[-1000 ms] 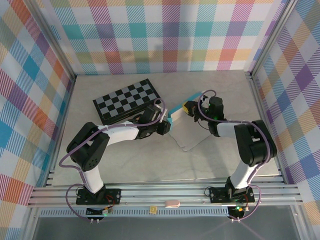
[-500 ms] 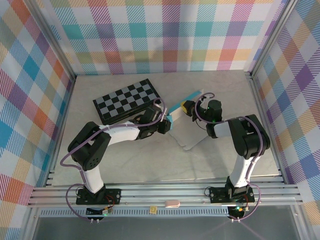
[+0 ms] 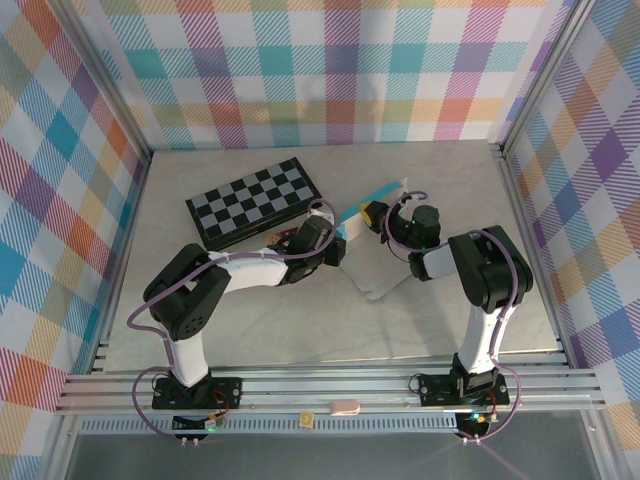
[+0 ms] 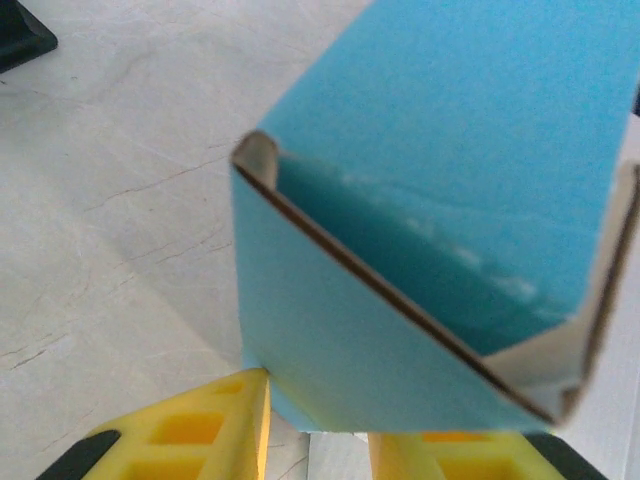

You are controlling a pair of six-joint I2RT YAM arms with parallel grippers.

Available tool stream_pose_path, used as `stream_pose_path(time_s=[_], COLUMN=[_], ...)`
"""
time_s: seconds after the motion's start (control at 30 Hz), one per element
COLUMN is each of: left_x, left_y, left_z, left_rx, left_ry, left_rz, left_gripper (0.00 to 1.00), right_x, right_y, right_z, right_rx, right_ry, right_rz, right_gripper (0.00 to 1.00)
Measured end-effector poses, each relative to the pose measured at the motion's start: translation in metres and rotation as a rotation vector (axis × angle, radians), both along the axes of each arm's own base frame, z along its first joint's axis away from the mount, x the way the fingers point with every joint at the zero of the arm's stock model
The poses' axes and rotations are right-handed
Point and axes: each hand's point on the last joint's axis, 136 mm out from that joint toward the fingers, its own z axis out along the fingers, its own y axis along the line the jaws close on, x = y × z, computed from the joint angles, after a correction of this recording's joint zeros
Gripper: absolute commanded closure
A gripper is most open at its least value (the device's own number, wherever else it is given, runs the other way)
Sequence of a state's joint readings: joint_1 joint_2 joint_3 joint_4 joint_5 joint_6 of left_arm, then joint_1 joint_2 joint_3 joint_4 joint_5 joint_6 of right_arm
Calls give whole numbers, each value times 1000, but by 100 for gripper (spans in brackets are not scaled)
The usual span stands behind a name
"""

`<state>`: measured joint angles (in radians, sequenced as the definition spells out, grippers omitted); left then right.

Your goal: Fold the paper box

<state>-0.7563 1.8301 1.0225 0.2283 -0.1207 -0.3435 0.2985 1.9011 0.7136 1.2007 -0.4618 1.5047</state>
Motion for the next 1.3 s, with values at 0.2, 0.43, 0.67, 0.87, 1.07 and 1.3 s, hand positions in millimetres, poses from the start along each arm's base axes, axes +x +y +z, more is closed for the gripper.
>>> stream_pose_path(time_s=[0.2, 0.43, 0.67, 0.87, 1.07, 1.3], left_x=[9, 20, 24, 30, 42, 50], left_y=[0, 2, 0, -5, -6, -4], left_z=[-2, -1, -1, -2, -1, -1], left_rx=[19, -2, -39, -46, -34, -2], left_ry=[-30, -72, -146, -197, -224, -233], left_rz=[74, 134, 125, 108, 147, 196], left_gripper=[73, 82, 86, 90, 100, 100], right_x=[3, 7, 10, 12, 15, 16], right_y=[-2, -5, -8, -12, -15, -16], right_z=[0, 0, 1, 3, 5, 4], right_rx=[6, 14, 14, 9, 8, 3], right_ry=[4, 15, 20, 28, 35, 55], right_rz=[-30, -56, -83, -112, -137, -146], right_gripper=[100, 100, 100, 100, 100, 100])
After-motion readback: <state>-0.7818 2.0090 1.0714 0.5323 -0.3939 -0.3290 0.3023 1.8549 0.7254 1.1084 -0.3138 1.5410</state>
